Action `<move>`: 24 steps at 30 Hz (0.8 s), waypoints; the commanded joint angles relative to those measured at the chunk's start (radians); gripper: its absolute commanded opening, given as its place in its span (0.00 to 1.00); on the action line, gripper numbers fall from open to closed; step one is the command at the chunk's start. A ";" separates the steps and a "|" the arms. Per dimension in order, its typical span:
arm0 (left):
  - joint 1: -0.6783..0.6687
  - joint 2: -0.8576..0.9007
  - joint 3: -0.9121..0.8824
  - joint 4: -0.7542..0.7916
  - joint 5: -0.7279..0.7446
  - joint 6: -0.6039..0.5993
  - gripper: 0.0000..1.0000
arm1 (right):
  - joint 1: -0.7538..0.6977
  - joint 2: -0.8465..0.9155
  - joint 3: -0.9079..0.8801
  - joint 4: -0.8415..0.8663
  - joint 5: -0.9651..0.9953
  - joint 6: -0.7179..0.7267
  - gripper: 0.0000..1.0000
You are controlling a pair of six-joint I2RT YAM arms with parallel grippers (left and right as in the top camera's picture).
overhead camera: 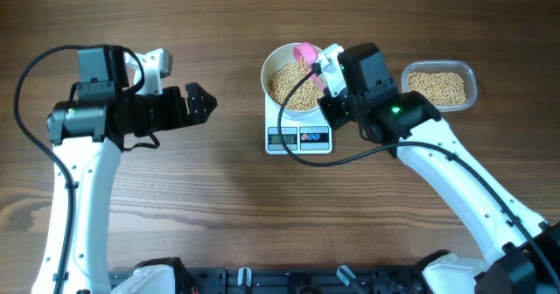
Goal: Scoop item into bowl and weigh 150g on scale
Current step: 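Tilt the scoop with the right gripper to pour soybeans into bowl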
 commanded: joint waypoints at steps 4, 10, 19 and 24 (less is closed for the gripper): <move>-0.003 -0.003 0.019 0.000 0.019 0.020 1.00 | 0.004 -0.011 0.003 0.004 0.026 -0.014 0.04; -0.003 -0.003 0.019 0.000 0.019 0.020 1.00 | 0.004 -0.011 0.003 0.014 0.026 -0.014 0.04; -0.003 -0.003 0.019 0.000 0.019 0.020 1.00 | 0.004 -0.011 0.003 0.030 0.060 -0.175 0.04; -0.003 -0.003 0.019 0.000 0.019 0.020 1.00 | 0.026 -0.011 0.005 0.056 0.194 -0.253 0.04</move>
